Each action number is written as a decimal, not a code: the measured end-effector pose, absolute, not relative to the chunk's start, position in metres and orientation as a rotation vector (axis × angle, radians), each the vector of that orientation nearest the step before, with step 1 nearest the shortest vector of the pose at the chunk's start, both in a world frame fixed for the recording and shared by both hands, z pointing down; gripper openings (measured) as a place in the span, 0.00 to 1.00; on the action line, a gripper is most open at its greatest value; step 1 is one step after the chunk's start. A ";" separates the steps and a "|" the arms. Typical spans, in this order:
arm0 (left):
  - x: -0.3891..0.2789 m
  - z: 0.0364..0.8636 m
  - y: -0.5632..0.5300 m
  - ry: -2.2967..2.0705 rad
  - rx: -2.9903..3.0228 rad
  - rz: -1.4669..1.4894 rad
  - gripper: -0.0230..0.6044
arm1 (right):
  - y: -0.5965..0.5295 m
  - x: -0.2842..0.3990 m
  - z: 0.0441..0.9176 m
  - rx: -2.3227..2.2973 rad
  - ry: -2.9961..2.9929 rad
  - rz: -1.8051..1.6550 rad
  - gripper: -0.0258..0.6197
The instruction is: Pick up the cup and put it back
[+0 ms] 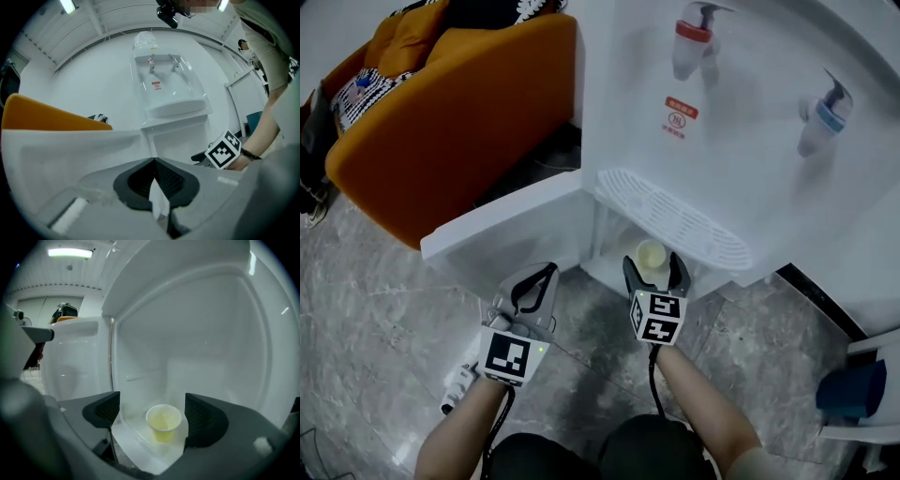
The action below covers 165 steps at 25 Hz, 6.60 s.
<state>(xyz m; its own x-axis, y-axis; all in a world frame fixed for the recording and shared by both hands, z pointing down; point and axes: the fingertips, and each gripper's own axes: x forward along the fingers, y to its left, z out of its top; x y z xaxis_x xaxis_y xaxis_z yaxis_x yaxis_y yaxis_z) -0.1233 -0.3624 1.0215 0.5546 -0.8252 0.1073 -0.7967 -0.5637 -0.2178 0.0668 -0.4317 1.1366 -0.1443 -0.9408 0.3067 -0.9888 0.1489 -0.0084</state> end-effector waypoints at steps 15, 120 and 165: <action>-0.106 1.106 -0.401 1.407 -2.787 -0.444 0.04 | -0.466 0.089 1.211 1.878 -2.070 0.410 0.70; -0.043 0.185 -0.167 1.381 -2.743 -0.206 0.04 | -0.205 0.092 0.211 1.377 -2.519 0.047 0.59; 0.004 0.379 -0.327 1.322 -2.903 -0.521 0.04 | -0.370 0.130 0.460 1.507 -2.245 0.434 0.61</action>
